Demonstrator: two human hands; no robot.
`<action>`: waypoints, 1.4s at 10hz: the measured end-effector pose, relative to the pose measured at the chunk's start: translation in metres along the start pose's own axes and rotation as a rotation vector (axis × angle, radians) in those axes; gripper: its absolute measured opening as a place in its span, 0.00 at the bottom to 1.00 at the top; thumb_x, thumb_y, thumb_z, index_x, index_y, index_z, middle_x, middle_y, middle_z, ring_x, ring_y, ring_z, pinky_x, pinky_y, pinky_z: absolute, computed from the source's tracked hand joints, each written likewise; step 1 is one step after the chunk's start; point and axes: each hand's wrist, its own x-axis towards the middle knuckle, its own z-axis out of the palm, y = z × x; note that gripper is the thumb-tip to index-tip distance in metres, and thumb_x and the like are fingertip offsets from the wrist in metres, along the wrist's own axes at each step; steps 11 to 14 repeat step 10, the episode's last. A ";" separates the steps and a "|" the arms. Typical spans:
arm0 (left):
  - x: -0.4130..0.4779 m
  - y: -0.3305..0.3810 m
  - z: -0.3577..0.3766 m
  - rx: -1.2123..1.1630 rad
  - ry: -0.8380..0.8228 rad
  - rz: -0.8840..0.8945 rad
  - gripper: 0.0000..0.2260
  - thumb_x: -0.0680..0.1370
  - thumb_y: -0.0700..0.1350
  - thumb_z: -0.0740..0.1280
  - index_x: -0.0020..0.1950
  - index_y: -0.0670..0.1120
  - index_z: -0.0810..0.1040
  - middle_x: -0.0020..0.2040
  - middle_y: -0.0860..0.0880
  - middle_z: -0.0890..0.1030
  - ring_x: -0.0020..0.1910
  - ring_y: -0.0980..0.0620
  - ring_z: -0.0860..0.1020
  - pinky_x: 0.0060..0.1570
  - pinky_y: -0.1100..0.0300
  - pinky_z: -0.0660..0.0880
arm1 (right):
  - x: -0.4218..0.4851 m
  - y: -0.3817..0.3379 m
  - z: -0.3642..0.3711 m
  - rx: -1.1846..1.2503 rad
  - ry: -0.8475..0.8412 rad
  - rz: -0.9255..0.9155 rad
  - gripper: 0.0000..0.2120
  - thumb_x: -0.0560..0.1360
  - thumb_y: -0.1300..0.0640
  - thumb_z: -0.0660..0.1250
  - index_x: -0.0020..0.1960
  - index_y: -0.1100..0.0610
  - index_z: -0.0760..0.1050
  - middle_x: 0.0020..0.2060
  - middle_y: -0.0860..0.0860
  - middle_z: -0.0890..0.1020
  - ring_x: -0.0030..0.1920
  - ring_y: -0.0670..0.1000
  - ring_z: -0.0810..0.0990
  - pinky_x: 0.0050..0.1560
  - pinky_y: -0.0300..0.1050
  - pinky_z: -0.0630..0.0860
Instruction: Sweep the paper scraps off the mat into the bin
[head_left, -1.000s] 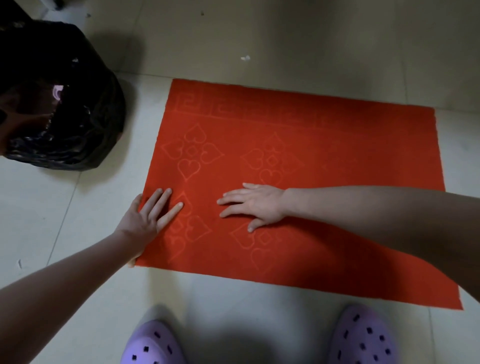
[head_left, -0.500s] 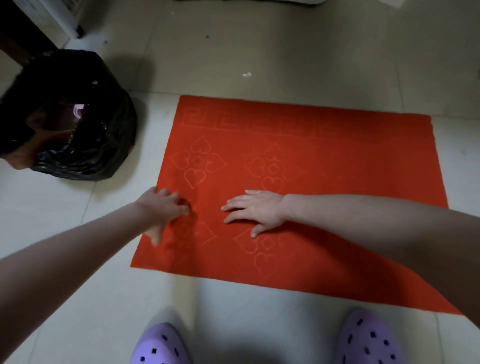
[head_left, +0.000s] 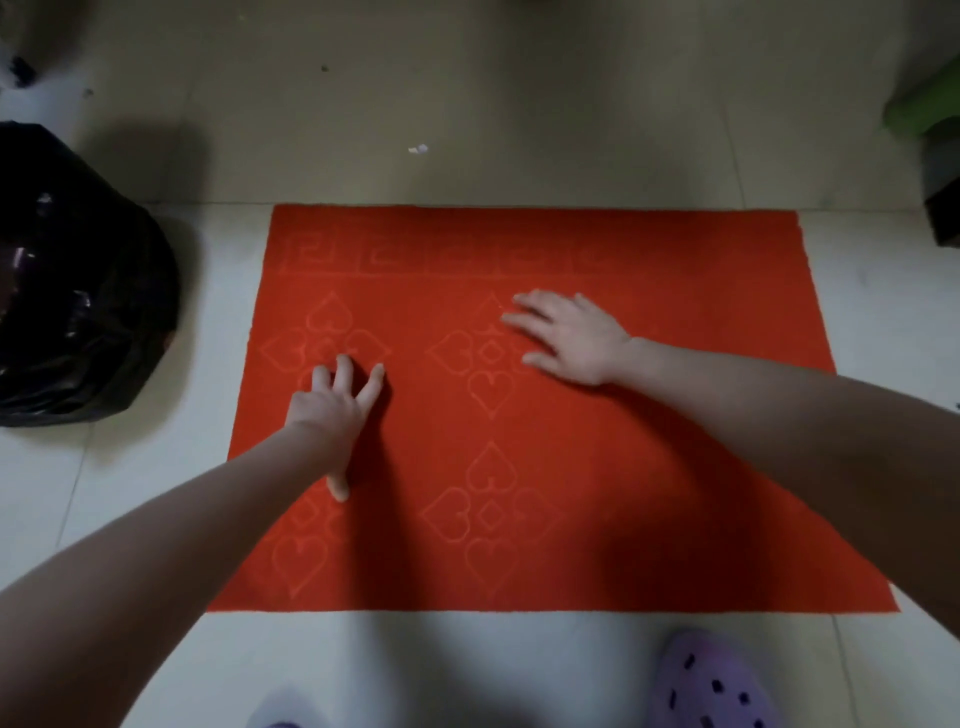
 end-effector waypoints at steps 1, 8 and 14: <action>0.003 0.005 -0.003 0.022 -0.010 -0.009 0.70 0.55 0.61 0.80 0.75 0.50 0.29 0.76 0.38 0.41 0.74 0.38 0.54 0.62 0.53 0.72 | -0.001 0.058 -0.006 0.162 0.112 0.417 0.29 0.78 0.42 0.57 0.76 0.47 0.55 0.77 0.51 0.55 0.76 0.53 0.53 0.70 0.65 0.60; 0.009 -0.012 -0.058 -0.221 -0.063 0.069 0.38 0.66 0.54 0.76 0.71 0.50 0.63 0.64 0.41 0.68 0.63 0.40 0.73 0.61 0.51 0.74 | -0.066 0.003 -0.004 0.122 -0.046 0.278 0.27 0.72 0.48 0.67 0.68 0.51 0.64 0.63 0.51 0.66 0.63 0.55 0.67 0.56 0.51 0.75; 0.011 -0.018 -0.092 -0.473 0.124 0.068 0.33 0.70 0.53 0.73 0.71 0.46 0.67 0.64 0.39 0.70 0.62 0.39 0.74 0.60 0.51 0.73 | -0.071 0.010 -0.031 0.431 0.084 0.364 0.16 0.74 0.58 0.66 0.61 0.55 0.75 0.57 0.54 0.76 0.56 0.55 0.77 0.59 0.43 0.72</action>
